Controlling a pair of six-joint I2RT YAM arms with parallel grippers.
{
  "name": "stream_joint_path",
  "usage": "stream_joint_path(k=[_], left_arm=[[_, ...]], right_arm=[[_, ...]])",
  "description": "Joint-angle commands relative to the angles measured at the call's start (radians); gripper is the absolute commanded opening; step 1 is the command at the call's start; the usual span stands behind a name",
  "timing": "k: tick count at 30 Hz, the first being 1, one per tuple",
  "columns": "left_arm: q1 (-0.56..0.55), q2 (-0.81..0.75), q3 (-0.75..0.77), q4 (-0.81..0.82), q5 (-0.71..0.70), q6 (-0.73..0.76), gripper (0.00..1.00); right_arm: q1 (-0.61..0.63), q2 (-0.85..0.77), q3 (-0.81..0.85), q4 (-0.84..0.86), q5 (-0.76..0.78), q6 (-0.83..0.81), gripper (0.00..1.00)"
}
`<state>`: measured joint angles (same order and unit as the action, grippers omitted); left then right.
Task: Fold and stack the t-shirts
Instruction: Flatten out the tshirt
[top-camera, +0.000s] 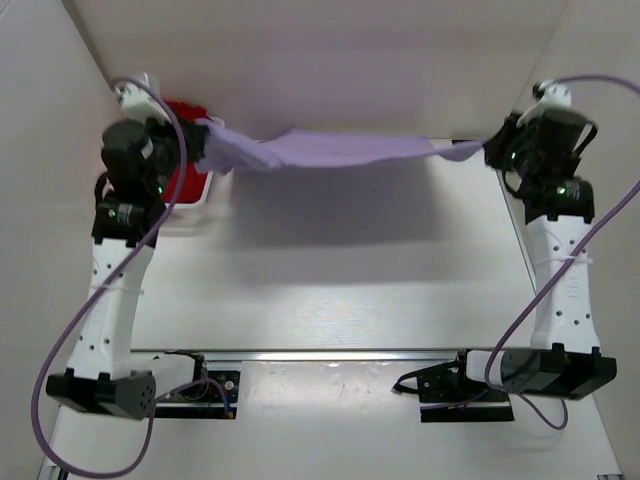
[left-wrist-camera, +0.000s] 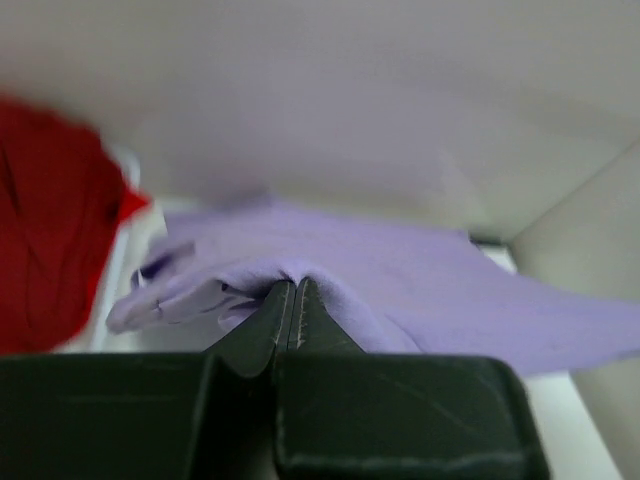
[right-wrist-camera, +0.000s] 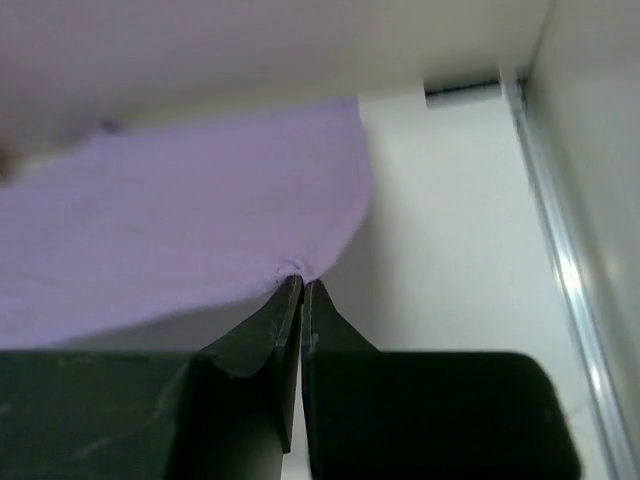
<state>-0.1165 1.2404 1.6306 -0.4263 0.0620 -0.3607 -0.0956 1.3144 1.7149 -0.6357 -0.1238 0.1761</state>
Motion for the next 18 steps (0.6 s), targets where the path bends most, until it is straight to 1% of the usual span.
stream_joint_path(k=[1, 2, 4, 5, 7, 10, 14, 15, 16, 17, 18], left_arm=[[-0.021, -0.115, -0.262, 0.009, 0.044, -0.018, 0.00], [-0.035, -0.140, -0.350, 0.012, 0.039, -0.021, 0.00], [-0.049, -0.232, -0.519, -0.008, 0.070, -0.038, 0.00], [-0.057, -0.255, -0.563, -0.009, 0.076, -0.047, 0.00], [-0.075, -0.355, -0.696, -0.051, 0.078, -0.086, 0.00], [-0.144, -0.419, -0.785, -0.136, 0.038, -0.125, 0.00], [-0.153, -0.498, -0.868, -0.235, 0.058, -0.191, 0.00], [-0.164, -0.515, -0.896, -0.239, 0.056, -0.199, 0.00], [-0.169, -0.527, -0.919, -0.249, 0.064, -0.216, 0.00], [-0.166, -0.535, -0.939, -0.250, 0.076, -0.219, 0.00], [-0.166, -0.536, -0.949, -0.256, 0.075, -0.224, 0.00]], right_arm=[[-0.035, -0.108, -0.283, 0.033, -0.019, 0.010, 0.00], [-0.035, -0.127, -0.326, 0.025, -0.016, 0.008, 0.00], [-0.042, -0.209, -0.496, 0.021, -0.010, 0.023, 0.00], [-0.044, -0.225, -0.526, 0.008, -0.019, 0.020, 0.00], [-0.043, -0.276, -0.639, -0.042, -0.010, 0.036, 0.00], [-0.023, -0.317, -0.756, -0.113, 0.010, 0.066, 0.00], [-0.038, -0.374, -0.908, -0.197, -0.010, 0.124, 0.00], [-0.039, -0.380, -0.931, -0.203, -0.011, 0.135, 0.00], [0.008, -0.400, -0.922, -0.225, 0.059, 0.179, 0.00], [0.028, -0.408, -0.908, -0.246, 0.100, 0.201, 0.00], [0.022, -0.405, -0.910, -0.263, 0.098, 0.198, 0.00]])
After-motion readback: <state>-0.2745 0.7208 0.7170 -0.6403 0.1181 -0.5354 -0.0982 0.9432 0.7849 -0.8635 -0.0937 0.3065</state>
